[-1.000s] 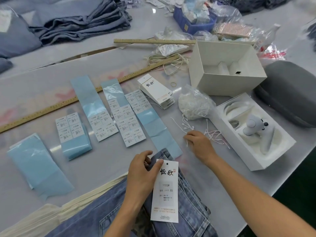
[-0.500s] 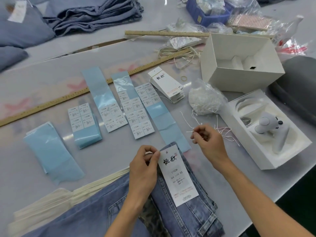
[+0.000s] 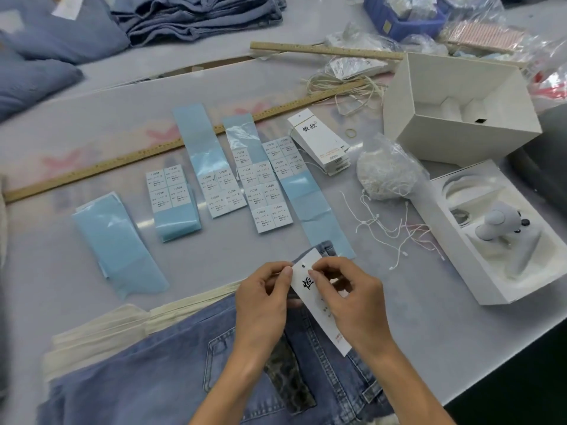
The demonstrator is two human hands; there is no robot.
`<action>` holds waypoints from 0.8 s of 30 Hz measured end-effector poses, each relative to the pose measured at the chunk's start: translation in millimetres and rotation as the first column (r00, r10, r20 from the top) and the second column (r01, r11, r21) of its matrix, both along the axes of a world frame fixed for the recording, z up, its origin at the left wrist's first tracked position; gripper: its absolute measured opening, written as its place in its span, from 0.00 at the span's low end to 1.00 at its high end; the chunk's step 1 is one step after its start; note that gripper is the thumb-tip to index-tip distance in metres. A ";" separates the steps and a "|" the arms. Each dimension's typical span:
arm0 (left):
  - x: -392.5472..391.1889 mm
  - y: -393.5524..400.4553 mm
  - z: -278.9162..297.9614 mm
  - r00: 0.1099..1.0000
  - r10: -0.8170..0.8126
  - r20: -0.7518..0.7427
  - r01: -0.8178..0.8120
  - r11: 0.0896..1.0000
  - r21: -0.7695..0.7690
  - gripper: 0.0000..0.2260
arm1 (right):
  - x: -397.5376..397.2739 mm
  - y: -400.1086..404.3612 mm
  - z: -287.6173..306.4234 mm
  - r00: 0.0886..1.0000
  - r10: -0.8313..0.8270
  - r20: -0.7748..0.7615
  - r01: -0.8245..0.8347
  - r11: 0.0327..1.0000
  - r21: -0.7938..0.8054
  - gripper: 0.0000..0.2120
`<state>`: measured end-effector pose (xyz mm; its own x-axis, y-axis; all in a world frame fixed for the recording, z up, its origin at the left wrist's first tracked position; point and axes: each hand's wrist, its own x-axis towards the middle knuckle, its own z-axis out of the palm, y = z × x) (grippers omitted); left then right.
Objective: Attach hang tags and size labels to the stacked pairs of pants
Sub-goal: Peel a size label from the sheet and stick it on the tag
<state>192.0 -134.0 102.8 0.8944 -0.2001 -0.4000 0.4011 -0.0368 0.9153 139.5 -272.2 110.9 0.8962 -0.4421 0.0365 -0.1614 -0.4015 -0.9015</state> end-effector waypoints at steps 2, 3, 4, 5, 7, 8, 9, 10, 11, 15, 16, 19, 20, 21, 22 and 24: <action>-0.5 0.2 2.2 1.000 -0.001 -0.023 0.000 0.999 -0.033 0.06 | 1.3 0.8 -0.7 1.000 -0.013 -0.010 0.014 0.997 0.077 0.08; -0.7 0.4 3.7 0.999 -0.006 -0.034 0.004 0.999 -0.052 0.06 | 1.5 1.5 -0.7 1.000 -0.016 -0.004 0.016 0.995 0.102 0.08; -0.5 0.4 4.8 0.999 -0.016 -0.041 0.013 0.998 -0.069 0.06 | 1.6 2.5 -0.9 1.000 -0.018 0.002 0.018 0.993 0.114 0.08; -0.5 0.8 5.6 0.999 -0.027 -0.043 0.023 0.996 -0.084 0.06 | 1.9 3.5 -1.3 1.000 -0.022 0.007 0.021 0.992 0.121 0.09; -0.4 0.8 6.0 0.998 -0.039 -0.040 0.035 0.994 -0.106 0.06 | 3.2 4.8 -2.8 0.999 -0.039 0.009 0.038 0.991 0.127 0.12; -0.1 0.5 6.0 0.998 -0.036 -0.045 0.031 0.993 -0.115 0.06 | 3.3 4.7 -4.1 0.999 -0.046 0.016 0.045 0.994 0.103 0.13; 0.4 0.0 5.9 0.998 -0.025 -0.055 0.018 0.992 -0.122 0.06 | 3.0 4.0 -5.5 0.999 -0.047 0.026 0.046 0.997 0.056 0.12; 1.2 -0.6 5.5 0.998 -0.009 -0.065 0.001 0.992 -0.128 0.07 | 2.5 3.2 -7.0 0.999 -0.041 0.034 0.041 0.999 0.000 0.11; 2.0 -0.8 4.9 0.998 0.004 -0.069 -0.013 0.991 -0.131 0.07 | 2.0 2.6 -8.2 0.999 -0.032 0.038 0.034 0.998 -0.053 0.10; 3.9 -0.2 3.0 0.998 0.000 -0.065 -0.009 0.991 -0.136 0.06 | 0.5 4.0 -9.1 0.999 -0.020 0.045 0.031 0.966 -0.257 0.06; 4.1 -0.1 2.7 0.998 -0.003 -0.067 -0.006 0.990 -0.138 0.06 | 0.3 4.4 -9.1 0.999 -0.023 0.049 0.037 0.954 -0.298 0.06; 4.6 0.6 2.0 0.997 0.000 -0.079 -0.011 0.990 -0.142 0.06 | -0.9 3.3 -9.6 0.997 -0.037 0.068 0.060 0.926 -0.373 0.07; 4.7 0.8 1.6 0.997 0.001 -0.082 -0.012 0.990 -0.142 0.06 | -1.3 2.5 -9.8 0.997 -0.038 0.072 0.064 0.918 -0.391 0.07; 4.5 1.2 1.2 0.996 0.000 -0.084 -0.012 0.989 -0.144 0.06 | -1.7 1.9 -9.8 0.996 -0.038 0.075 0.066 0.909 -0.411 0.07; 4.3 1.4 0.7 0.996 -0.002 -0.085 -0.010 0.989 -0.147 0.06 | -1.8 1.5 -9.5 0.997 -0.033 0.075 0.063 0.899 -0.433 0.07; 3.3 1.6 -0.2 0.996 -0.008 -0.089 -0.006 0.989 -0.151 0.07 | -1.8 2.0 -8.5 0.997 -0.019 0.071 0.050 0.881 -0.471 0.07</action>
<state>195.3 -132.4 102.7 0.8562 -0.2651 -0.4435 0.4815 0.0982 0.8709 137.7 -270.2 102.4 0.8696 -0.3894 0.3036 -0.1333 -0.7772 -0.6150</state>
